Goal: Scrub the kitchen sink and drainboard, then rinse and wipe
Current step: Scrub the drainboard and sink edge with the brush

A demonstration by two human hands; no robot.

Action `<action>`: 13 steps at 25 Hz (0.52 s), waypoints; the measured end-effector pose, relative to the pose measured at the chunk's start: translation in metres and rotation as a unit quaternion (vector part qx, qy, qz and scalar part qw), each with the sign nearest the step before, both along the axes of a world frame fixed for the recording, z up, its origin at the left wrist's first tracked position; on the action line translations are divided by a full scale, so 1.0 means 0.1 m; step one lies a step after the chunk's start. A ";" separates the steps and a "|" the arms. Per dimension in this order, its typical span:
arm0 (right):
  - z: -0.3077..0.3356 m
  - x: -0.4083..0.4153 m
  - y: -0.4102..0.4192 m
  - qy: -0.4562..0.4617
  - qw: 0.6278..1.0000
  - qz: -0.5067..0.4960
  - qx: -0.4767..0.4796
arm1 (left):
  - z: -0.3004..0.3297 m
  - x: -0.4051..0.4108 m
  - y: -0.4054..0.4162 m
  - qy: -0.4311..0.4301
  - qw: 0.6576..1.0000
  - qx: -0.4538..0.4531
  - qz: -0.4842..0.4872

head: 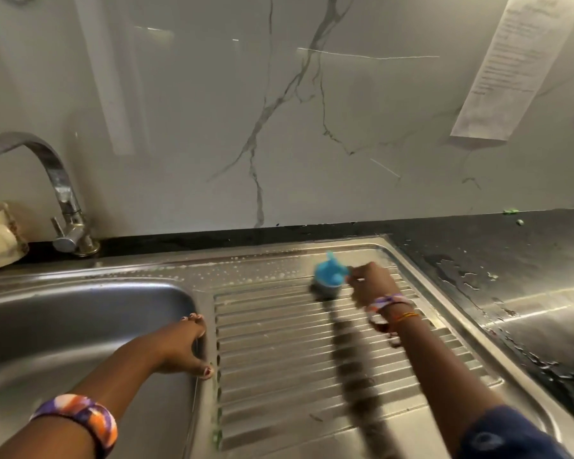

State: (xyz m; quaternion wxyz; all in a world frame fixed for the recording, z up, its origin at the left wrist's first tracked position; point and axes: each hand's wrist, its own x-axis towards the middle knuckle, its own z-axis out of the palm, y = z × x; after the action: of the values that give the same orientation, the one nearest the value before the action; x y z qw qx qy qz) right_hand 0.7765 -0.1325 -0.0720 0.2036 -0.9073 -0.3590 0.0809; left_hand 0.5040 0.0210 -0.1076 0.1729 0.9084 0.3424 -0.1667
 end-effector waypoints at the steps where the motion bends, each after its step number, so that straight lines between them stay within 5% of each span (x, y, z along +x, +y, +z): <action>1: 0.03 0.28 -0.18 -0.013 0.998 -0.063 -0.012 | 0.00 0.01 0.01 0.002 1.000 -0.001 0.005; 5: 0.15 0.54 -0.58 -0.120 0.972 -0.171 -0.107 | 0.00 0.00 -0.04 -0.027 0.999 -0.001 0.031; 8: 0.09 -0.14 -0.37 -0.177 0.976 -0.090 -0.084 | -0.01 -0.07 -0.18 -0.079 0.996 0.015 0.049; 13: 0.06 -1.56 0.41 -0.090 0.985 0.144 -0.014 | -0.06 -0.11 -0.42 -0.098 0.987 0.109 0.072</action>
State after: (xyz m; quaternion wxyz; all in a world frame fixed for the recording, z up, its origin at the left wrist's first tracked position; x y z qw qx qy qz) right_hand 0.6208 -0.0918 -0.0655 0.1442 -0.8524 -0.5017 0.0321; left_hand 0.4935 -0.0207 -0.1131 0.1176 0.9066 0.4045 -0.0255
